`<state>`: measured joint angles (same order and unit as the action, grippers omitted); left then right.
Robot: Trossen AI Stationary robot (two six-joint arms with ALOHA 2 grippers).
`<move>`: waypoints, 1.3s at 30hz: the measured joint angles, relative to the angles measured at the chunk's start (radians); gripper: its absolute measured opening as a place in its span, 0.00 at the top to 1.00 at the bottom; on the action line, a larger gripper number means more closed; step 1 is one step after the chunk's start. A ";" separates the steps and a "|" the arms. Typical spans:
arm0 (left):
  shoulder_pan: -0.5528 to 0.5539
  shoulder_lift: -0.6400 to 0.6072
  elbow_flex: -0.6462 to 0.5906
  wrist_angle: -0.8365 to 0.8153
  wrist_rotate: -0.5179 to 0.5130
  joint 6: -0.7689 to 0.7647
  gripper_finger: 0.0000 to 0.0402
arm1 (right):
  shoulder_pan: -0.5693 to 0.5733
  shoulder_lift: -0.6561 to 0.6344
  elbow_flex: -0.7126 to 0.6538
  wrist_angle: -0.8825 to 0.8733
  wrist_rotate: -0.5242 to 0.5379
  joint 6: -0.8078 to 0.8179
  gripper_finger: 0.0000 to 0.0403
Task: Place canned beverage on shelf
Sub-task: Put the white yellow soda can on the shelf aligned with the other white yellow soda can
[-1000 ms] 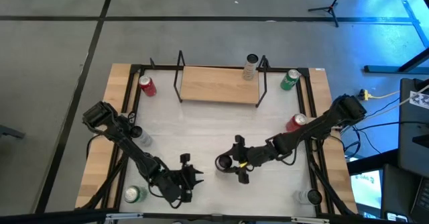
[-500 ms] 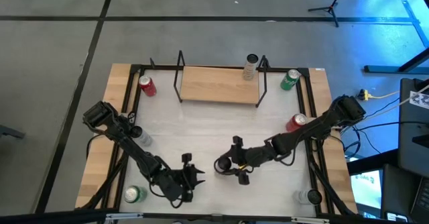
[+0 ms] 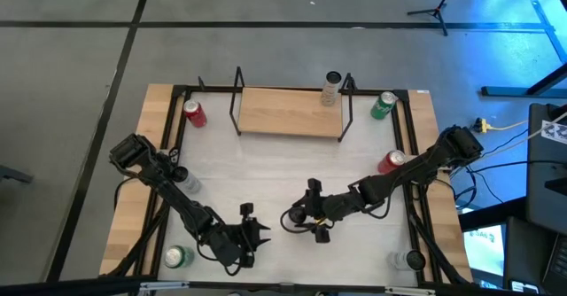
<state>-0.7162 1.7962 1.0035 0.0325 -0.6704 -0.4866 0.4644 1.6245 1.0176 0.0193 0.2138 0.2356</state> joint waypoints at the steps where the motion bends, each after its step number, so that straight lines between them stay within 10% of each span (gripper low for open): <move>1: 0.000 0.000 0.000 0.002 0.000 0.000 0.67 | 0.000 0.000 0.000 0.000 0.000 0.000 0.28; 13: 0.000 0.000 0.000 0.006 0.000 0.000 0.67 | 0.000 -0.031 0.011 -0.026 -0.022 0.004 0.18; 22: 0.005 0.000 0.000 0.010 -0.017 0.000 0.67 | 0.020 -0.072 0.236 -0.527 -0.063 0.191 0.19; 39: 0.118 0.069 0.000 0.049 0.009 0.029 0.67 | 0.263 0.139 0.094 -0.298 0.372 0.518 0.19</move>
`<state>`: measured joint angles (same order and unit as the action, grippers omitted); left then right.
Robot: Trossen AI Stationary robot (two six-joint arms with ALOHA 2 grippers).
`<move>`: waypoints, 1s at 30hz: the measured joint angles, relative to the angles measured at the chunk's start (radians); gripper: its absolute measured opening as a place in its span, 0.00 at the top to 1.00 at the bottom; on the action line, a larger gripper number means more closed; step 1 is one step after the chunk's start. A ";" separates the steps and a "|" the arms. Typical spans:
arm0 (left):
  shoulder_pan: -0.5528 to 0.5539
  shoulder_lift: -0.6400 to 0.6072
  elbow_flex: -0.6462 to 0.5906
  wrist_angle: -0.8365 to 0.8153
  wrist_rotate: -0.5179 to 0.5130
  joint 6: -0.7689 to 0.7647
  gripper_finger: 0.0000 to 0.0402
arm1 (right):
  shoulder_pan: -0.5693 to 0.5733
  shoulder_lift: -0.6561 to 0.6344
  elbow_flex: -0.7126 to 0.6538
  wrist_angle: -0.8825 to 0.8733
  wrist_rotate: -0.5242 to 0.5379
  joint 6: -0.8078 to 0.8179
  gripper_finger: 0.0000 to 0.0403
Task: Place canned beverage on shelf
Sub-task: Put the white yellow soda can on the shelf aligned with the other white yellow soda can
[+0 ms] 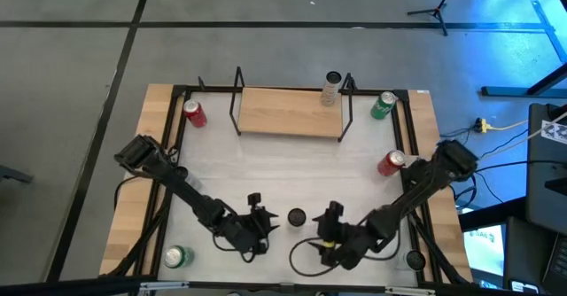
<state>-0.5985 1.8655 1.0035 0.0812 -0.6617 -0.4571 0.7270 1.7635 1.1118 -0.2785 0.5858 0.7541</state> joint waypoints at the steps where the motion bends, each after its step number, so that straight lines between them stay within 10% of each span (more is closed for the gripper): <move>1: 0.009 0.012 0.000 0.010 0.006 0.001 0.67 | -0.001 0.014 -0.001 -0.004 0.017 0.006 0.19; 30: 0.062 0.100 0.000 0.221 0.214 0.129 0.67 | -0.060 -0.007 -0.001 -0.168 0.115 0.054 0.19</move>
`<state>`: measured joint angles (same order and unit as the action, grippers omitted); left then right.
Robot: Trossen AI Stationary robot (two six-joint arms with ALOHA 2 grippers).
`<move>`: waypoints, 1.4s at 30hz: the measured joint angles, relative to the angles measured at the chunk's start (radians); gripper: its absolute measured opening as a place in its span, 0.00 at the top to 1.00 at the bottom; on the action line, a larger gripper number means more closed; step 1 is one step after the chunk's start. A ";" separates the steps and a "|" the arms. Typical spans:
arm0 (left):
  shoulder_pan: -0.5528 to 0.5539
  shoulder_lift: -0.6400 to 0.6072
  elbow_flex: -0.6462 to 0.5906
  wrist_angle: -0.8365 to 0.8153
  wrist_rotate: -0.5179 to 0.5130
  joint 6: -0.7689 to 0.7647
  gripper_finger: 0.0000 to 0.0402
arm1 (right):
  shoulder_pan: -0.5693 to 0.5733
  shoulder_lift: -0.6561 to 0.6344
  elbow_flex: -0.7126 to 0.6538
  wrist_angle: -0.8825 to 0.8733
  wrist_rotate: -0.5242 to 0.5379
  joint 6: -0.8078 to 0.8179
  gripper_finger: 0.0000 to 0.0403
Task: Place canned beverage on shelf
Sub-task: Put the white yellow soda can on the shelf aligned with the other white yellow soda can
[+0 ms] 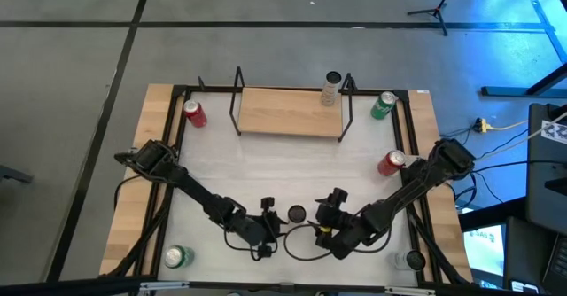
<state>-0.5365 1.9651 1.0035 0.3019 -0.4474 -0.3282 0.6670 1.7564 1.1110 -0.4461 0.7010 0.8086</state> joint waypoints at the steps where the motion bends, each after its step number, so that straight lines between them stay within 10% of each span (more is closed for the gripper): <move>1: -0.005 -0.005 0.000 -0.010 0.005 0.000 0.67 | 0.001 -0.010 0.000 0.000 -0.006 0.001 0.19; 9: -0.108 -0.145 0.000 -0.215 -0.076 -0.010 0.67 | 0.098 -0.052 0.001 0.115 0.046 -0.005 0.19; 19: -0.292 -0.200 0.000 -0.307 -0.345 -0.062 0.67 | 0.161 0.045 0.001 0.363 0.452 -0.067 0.19; 30: -0.293 -0.201 0.000 -0.310 -0.349 -0.062 0.67 | 0.103 0.094 0.001 0.680 0.527 -0.296 0.19; 42: -0.293 -0.201 0.000 -0.310 -0.348 -0.063 0.67 | 0.006 0.126 0.005 0.700 0.330 -0.285 0.19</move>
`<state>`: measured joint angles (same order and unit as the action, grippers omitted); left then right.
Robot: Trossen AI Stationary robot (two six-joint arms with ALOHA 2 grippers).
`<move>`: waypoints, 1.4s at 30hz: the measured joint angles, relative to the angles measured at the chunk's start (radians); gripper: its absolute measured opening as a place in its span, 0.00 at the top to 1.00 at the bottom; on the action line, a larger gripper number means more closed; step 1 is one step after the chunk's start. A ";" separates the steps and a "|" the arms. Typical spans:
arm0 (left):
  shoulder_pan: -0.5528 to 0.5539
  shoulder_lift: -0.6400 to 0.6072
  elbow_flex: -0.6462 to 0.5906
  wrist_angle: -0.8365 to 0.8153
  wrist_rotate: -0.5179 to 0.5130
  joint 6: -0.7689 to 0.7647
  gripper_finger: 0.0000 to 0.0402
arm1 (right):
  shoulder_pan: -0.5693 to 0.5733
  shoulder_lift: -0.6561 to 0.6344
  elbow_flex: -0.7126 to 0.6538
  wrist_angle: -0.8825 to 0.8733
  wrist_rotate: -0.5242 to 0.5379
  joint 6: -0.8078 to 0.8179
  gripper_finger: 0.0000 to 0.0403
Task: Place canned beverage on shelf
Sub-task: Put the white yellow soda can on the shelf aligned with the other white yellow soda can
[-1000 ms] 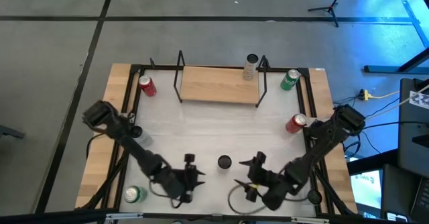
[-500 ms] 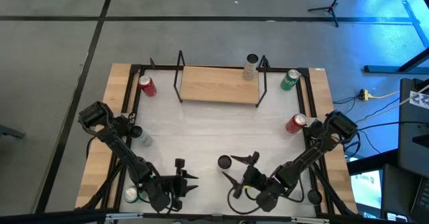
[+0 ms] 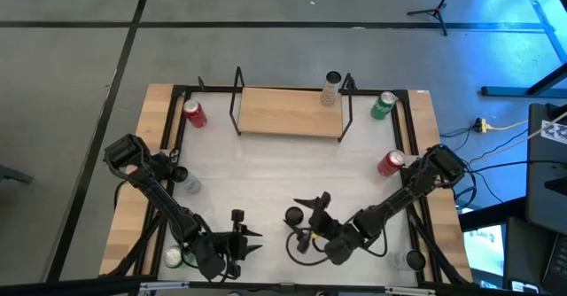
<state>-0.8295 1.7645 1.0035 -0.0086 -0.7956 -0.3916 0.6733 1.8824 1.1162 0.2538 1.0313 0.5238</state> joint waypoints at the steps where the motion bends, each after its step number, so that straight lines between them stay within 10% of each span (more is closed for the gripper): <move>1: 0.000 0.000 0.000 0.000 0.000 0.000 0.67 | 0.001 0.002 -0.001 -0.001 0.009 -0.001 0.19; 34: 0.000 0.000 0.000 -0.001 0.001 0.001 0.67 | 0.000 -0.014 0.154 -0.106 -0.080 -0.238 0.18; 42: 0.000 0.000 0.000 -0.002 0.024 -0.015 0.67 | 0.028 -0.017 0.279 -0.323 -0.055 -0.233 0.03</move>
<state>-0.8295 1.7649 1.0035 -0.0101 -0.7717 -0.4066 0.7015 1.8658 1.3949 -0.0689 0.9760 0.2911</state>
